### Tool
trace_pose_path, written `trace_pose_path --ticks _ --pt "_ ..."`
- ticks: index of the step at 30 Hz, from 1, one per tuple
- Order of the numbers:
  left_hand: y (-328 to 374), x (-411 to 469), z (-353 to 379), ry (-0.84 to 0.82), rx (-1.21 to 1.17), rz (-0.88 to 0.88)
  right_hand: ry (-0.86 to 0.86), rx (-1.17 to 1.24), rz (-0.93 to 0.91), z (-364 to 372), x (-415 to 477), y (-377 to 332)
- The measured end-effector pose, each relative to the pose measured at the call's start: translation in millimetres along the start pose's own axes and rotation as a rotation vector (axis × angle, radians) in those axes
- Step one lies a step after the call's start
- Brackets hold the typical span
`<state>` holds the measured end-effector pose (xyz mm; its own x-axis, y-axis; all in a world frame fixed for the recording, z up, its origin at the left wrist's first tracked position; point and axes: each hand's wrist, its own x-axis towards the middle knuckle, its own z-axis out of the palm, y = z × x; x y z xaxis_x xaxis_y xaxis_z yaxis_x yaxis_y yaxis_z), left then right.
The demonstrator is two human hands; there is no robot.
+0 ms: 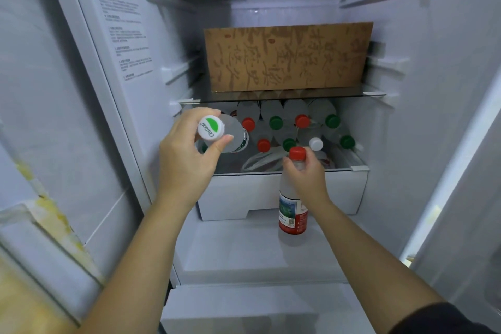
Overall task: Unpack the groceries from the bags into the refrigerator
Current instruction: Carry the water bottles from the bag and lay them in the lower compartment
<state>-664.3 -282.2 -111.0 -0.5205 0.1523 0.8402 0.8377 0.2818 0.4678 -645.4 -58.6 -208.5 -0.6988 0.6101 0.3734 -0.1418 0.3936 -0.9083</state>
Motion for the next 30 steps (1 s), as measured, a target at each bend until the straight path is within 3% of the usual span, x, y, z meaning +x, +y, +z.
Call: trace_pose_path --ticks 11,22,30 --pt "-44.6 -17.3 19.3 0.010 0.012 0.101 -0.001 0.010 -0.012 -1.5 -0.6 -2.5" --pt "-58.1 -35.8 34.9 -0.018 0.089 -0.014 -0.017 0.020 0.004 -1.0 -2.5 -3.3" --pt "-74.4 -24.8 52.0 -0.125 0.150 -0.208 -0.005 0.008 -0.003 -0.3 -2.2 -2.6"
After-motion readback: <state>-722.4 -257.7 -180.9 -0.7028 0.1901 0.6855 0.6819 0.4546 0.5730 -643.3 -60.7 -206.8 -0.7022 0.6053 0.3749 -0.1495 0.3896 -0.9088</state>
